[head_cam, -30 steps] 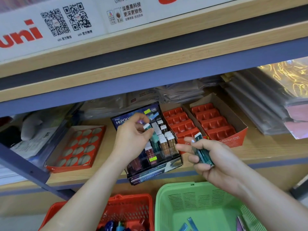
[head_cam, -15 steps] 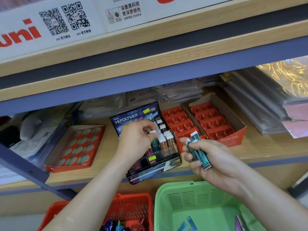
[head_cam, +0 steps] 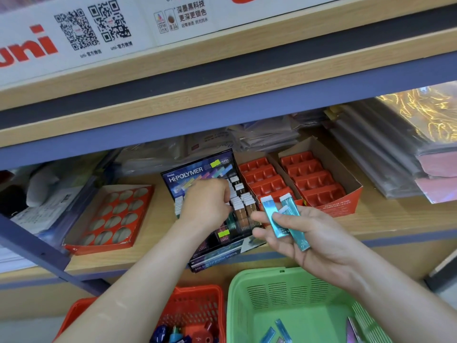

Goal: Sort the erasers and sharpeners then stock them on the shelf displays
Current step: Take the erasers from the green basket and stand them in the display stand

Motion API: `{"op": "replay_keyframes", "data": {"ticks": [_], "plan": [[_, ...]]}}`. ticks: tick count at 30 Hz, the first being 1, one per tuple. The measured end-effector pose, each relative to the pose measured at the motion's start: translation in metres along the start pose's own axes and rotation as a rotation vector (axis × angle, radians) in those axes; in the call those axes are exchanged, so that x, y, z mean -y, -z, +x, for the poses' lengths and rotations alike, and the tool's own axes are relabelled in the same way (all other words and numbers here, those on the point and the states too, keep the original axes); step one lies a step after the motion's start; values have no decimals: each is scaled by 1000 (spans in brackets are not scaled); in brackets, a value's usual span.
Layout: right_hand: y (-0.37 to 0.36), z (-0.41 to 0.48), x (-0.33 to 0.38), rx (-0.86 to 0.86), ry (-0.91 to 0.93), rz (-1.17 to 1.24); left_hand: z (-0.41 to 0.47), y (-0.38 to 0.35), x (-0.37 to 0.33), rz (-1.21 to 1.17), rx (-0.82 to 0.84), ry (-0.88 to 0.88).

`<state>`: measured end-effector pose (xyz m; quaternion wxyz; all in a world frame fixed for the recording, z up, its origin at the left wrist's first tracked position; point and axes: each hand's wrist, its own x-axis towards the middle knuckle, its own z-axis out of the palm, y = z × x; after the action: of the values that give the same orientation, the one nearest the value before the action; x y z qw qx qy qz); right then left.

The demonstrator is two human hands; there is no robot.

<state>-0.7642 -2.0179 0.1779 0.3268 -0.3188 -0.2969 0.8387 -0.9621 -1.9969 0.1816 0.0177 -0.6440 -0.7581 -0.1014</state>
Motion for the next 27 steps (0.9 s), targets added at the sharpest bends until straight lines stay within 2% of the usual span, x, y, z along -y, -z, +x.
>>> {"op": "replay_keyframes", "data": {"ticks": [3, 5, 8, 11, 13, 16, 18, 21, 24, 27], "plan": [[-1, -1, -2, -55, 7, -124, -3, 8, 1, -33, 44, 21], [-1, 1, -5, -76, 35, -227, -7, 19, 3, -139, 27, 39], [-1, 5, -9, -71, 69, -281, -23, 32, -2, -521, 17, 53], [-3, 8, -14, -61, 89, -305, -44, 39, -14, -885, 229, 53], [-5, 8, -16, -52, 110, -335, -51, 37, -17, -932, 242, 50], [-5, 7, -15, -71, 114, -378, -51, 35, -14, -990, 158, 113], [-3, 9, -13, -115, 81, -356, -46, 39, -6, -970, 23, 174], [2, 13, -8, -189, 49, -200, -34, 44, 11, -688, -174, 188], [5, 13, -4, -171, 61, -94, -28, 39, 18, -446, -164, 119], [5, 11, -3, -111, 54, -72, -26, 26, 16, -303, -150, 45]]}}
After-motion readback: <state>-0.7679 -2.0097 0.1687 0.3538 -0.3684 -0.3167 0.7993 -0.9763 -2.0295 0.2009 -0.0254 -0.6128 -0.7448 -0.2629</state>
